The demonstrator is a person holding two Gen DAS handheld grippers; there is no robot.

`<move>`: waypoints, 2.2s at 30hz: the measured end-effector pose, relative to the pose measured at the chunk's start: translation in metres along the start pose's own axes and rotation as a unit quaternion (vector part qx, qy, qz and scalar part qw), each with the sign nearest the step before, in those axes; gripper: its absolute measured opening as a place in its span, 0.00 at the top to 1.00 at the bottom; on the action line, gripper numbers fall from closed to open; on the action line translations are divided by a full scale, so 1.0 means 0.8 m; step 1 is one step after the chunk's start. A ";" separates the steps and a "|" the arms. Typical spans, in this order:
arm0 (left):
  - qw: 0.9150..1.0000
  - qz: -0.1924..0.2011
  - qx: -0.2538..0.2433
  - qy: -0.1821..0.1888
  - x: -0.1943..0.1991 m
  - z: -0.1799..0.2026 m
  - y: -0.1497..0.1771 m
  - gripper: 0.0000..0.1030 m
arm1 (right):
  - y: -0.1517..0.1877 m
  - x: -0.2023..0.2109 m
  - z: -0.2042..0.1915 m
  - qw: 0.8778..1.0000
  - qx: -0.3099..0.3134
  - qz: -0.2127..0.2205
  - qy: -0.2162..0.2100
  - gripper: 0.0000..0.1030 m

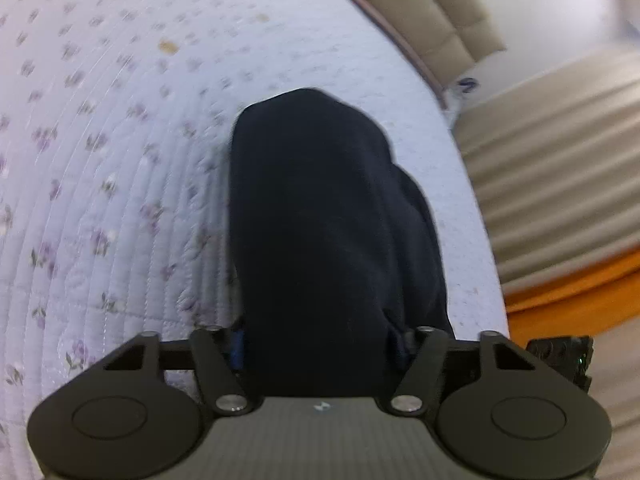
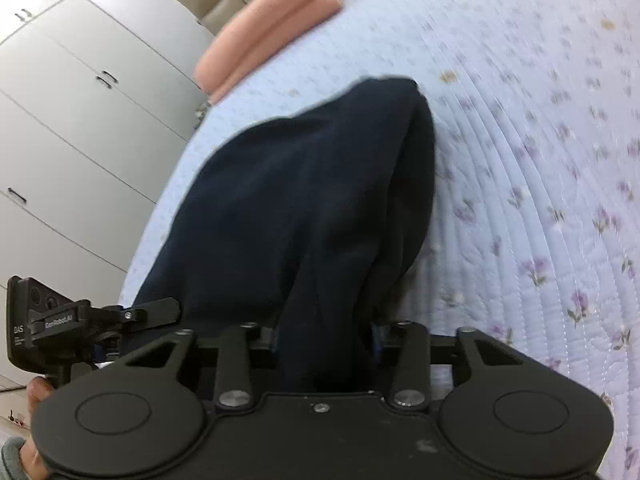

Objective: Fold large clothes

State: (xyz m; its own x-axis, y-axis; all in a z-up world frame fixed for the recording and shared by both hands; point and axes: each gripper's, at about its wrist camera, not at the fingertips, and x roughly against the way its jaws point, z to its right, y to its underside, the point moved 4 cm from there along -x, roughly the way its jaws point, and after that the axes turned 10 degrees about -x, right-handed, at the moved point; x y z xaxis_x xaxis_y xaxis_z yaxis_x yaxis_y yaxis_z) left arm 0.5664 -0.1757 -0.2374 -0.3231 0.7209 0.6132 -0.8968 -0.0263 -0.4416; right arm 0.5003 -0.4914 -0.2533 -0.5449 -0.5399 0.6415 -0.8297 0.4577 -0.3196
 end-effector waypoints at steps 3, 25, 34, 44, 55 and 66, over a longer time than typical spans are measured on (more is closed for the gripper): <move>0.999 0.021 -0.020 0.039 0.029 0.018 -0.002 0.44 | 0.008 0.029 -0.037 0.999 0.023 0.029 -0.004 0.62; 0.999 0.002 -0.015 0.040 0.295 -0.047 0.203 0.39 | 0.314 0.085 -0.194 0.997 0.068 0.018 0.017 0.62; 0.998 0.054 -0.012 0.025 0.283 -0.100 0.258 0.33 | 0.359 0.068 -0.160 0.995 0.086 0.050 0.011 0.48; 0.984 0.124 -0.048 -0.115 0.396 -0.012 0.318 0.34 | 0.365 0.176 -0.194 0.979 0.088 0.167 0.077 0.17; 0.946 0.097 -0.237 -0.197 0.307 0.094 0.341 0.38 | 0.317 0.038 -0.319 0.952 0.265 0.147 0.030 0.63; 0.915 0.094 -0.315 -0.235 0.313 0.090 0.397 0.39 | 0.243 -0.079 -0.258 0.924 0.271 0.114 0.244 0.88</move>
State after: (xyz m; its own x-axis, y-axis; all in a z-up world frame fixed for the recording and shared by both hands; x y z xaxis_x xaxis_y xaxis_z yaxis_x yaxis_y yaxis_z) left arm 0.1790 -0.0531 -0.1768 -0.6809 0.3635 0.6358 -0.5073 0.3921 -0.7674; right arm 0.3984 -0.2223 -0.2120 -0.7035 -0.0286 0.7101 -0.7106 0.0277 -0.7030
